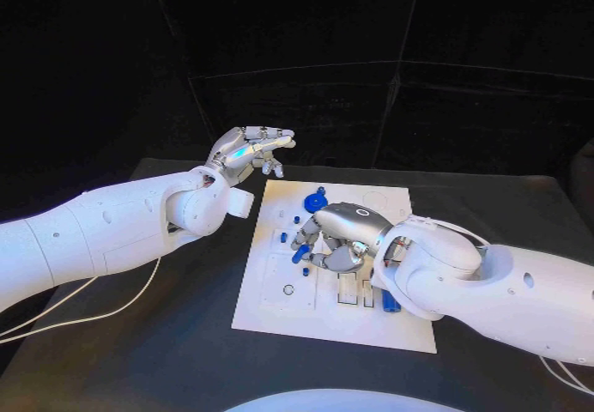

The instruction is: Assemble the parts on the task board

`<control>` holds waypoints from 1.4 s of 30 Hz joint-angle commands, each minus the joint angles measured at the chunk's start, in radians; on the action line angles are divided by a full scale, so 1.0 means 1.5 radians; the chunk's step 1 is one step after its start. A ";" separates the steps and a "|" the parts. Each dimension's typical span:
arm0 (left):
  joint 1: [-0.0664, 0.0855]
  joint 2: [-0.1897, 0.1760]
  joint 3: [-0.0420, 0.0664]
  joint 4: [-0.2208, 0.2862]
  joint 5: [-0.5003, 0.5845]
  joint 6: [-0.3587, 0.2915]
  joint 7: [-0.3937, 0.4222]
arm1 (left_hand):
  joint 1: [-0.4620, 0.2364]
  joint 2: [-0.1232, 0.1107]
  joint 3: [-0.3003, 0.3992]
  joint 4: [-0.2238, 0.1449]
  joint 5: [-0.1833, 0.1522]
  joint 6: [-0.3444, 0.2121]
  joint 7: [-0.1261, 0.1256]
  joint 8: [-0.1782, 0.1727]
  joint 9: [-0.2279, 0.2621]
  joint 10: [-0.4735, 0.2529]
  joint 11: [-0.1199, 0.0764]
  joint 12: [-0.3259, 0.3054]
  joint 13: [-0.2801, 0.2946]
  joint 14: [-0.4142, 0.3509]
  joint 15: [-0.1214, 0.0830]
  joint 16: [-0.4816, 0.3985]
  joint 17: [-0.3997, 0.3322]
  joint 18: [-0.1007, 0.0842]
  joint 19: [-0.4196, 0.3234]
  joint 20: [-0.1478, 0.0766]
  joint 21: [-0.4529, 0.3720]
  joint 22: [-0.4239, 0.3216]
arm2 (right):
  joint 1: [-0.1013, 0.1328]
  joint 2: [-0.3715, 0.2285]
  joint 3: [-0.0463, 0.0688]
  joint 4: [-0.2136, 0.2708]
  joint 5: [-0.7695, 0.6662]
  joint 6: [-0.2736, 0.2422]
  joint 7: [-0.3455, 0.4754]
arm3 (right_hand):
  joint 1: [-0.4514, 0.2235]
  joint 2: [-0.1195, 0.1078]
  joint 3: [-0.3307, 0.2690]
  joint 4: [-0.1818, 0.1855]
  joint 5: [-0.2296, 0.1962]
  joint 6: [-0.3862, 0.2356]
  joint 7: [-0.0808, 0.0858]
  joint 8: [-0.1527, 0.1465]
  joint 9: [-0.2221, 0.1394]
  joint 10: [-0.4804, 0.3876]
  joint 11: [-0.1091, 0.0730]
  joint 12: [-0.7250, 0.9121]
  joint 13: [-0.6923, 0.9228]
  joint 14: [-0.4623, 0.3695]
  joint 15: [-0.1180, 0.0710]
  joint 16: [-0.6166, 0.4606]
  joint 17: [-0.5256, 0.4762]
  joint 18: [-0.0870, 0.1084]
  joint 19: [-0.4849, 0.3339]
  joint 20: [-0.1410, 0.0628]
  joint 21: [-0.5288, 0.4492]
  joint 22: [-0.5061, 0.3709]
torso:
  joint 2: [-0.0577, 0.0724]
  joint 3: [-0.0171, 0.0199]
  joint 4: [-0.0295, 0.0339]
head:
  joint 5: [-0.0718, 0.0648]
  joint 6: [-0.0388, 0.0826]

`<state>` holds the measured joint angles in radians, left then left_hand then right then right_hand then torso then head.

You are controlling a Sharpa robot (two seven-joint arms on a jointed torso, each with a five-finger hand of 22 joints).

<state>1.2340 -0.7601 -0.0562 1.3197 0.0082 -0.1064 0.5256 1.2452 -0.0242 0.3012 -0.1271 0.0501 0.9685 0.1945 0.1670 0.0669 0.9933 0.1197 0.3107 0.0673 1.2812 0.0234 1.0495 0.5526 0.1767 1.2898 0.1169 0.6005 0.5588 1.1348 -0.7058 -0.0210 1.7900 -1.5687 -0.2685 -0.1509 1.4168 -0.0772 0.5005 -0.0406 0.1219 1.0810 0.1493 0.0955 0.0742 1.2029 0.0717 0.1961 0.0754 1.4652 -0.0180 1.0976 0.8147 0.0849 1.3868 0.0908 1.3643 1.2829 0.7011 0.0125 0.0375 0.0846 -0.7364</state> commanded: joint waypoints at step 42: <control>0.002 0.008 0.001 -0.002 0.000 0.012 0.001 | 0.000 0.004 -0.003 0.001 -0.001 -0.006 0.000 -0.002 0.000 -0.006 0.000 0.002 0.001 -0.005 0.001 0.003 -0.001 0.003 0.003 0.001 -0.004 -0.001 | -0.040 0.078 -0.011 -0.085 -0.077 0.111 0.016 | -0.005 -0.004 0.006 -0.001 0.008 0.002 0.005 -0.004 0.000 0.000 0.003 -0.005 -0.001 0.000 0.006 0.004 0.000 -0.009 0.000 0.004 0.003 0.001 | -0.001 0.0006 -0.0006 | 0.013 -0.018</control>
<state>1.2345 -0.7492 -0.0561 1.3165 0.0082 -0.1012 0.5238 1.2452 -0.0242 0.3012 -0.1270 0.0501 0.9685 0.1945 0.1670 0.0669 0.9933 0.1197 0.3106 0.0672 1.2812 0.0234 1.0495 0.5527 0.1767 1.2898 0.1169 0.6005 0.5589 1.0730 -0.5902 -0.0372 1.6627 -1.6624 -0.1206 -0.1167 1.4171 -0.0775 0.5028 -0.0432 0.1303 1.0837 0.1520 0.0887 0.0726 1.2026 0.0720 0.1917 0.0746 1.4651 -0.0180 1.0976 0.8159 0.0850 1.3868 0.0908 1.3642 1.2835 0.6999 0.0136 0.0363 0.1030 -0.7631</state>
